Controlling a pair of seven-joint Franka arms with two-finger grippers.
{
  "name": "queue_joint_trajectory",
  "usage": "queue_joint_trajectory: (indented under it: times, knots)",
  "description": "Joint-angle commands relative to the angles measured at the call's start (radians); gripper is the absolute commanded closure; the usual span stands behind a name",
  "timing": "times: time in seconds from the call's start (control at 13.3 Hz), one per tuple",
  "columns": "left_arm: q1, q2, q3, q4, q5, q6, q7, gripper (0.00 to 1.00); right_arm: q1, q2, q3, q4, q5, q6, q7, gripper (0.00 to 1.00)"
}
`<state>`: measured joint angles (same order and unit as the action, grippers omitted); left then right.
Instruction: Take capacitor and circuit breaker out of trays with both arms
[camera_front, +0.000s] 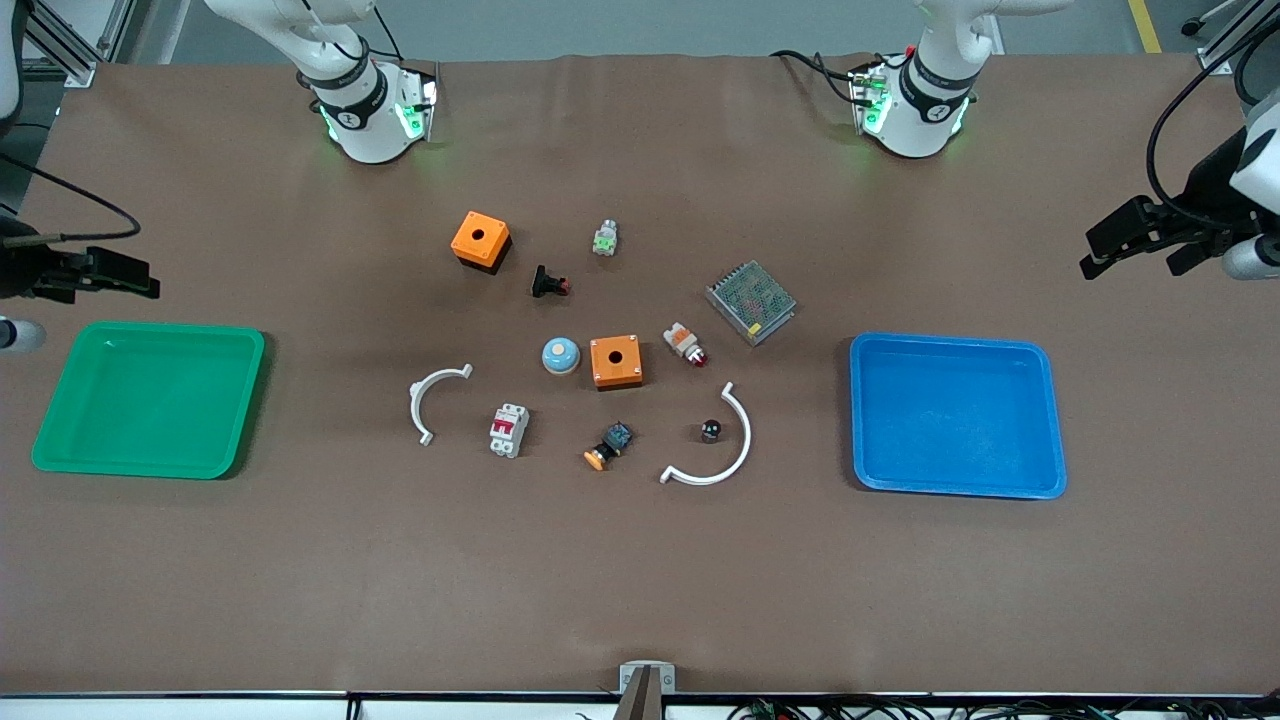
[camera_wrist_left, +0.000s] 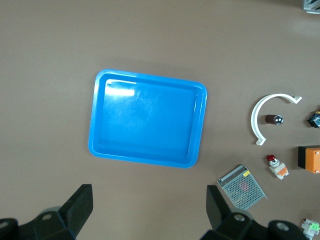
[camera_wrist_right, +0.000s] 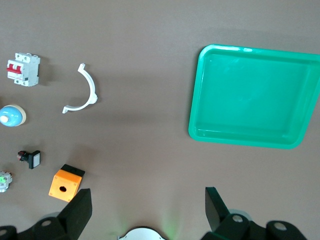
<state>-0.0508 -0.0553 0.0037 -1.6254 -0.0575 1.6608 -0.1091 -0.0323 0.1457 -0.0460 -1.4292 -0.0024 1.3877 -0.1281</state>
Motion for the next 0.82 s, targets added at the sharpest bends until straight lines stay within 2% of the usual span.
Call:
queue_joint_trajectory:
  times: [0.0,0.22,0.75]
  knots:
    - [-0.001,0.02,-0.002,0.059,0.018,-0.026,0.014,0.0,0.0,-0.086,0.006,-0.085,-0.001,0.01,0.005,0.0]
    - [0.006,0.043,-0.001,0.064,0.019,-0.024,0.014,0.0,0.012,-0.152,0.009,-0.16,-0.001,0.045,0.005,0.0]
    - [0.003,0.048,-0.001,0.079,0.051,-0.024,0.011,0.0,0.034,-0.196,0.008,-0.186,-0.001,0.06,0.005,0.0]
